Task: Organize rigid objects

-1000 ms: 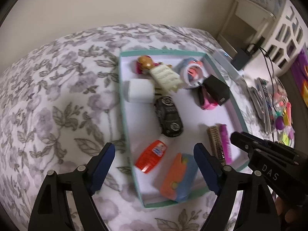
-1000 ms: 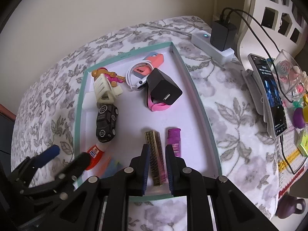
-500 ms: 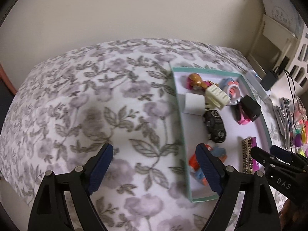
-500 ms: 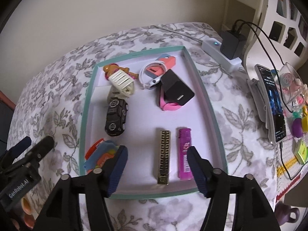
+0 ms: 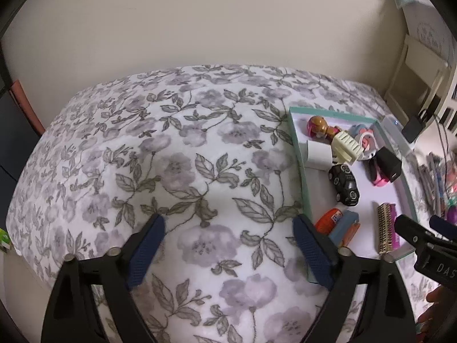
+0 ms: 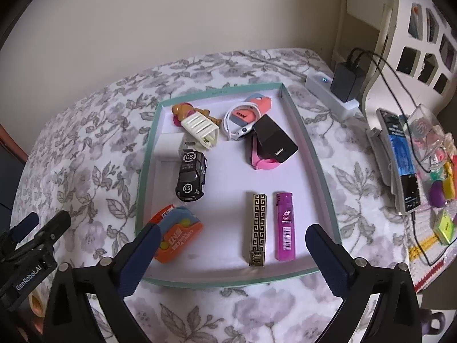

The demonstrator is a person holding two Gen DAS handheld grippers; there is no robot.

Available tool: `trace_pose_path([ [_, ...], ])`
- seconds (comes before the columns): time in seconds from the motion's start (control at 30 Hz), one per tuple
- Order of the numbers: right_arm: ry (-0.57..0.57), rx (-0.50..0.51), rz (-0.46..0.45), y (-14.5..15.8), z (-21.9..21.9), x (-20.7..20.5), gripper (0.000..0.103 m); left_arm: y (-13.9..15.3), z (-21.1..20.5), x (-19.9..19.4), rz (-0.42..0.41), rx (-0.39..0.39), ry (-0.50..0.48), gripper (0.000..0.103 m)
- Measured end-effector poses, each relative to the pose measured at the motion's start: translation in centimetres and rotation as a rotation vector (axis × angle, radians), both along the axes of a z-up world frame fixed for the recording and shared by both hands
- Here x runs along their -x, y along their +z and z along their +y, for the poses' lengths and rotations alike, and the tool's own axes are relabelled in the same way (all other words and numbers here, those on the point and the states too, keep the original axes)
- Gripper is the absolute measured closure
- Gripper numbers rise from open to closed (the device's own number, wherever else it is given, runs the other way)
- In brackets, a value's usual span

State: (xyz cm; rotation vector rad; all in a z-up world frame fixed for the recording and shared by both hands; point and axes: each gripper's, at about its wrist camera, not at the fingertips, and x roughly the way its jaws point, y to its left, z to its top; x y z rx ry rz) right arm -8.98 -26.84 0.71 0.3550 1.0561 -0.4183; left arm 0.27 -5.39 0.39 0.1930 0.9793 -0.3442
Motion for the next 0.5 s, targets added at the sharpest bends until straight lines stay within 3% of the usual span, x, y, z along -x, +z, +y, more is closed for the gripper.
trace_pose_path([
  [0.17, 0.017, 0.032, -0.018, 1.0, 1.0, 0.7, 0.0, 0.8, 1.2, 0.5, -0.007, 0.043, 0.011, 0.007],
  [0.5, 0.022, 0.066, -0.049, 2.5, 2.5, 2.4, 0.0, 1.9, 2.5, 2.2, -0.047, -0.006, 0.031, 0.007],
])
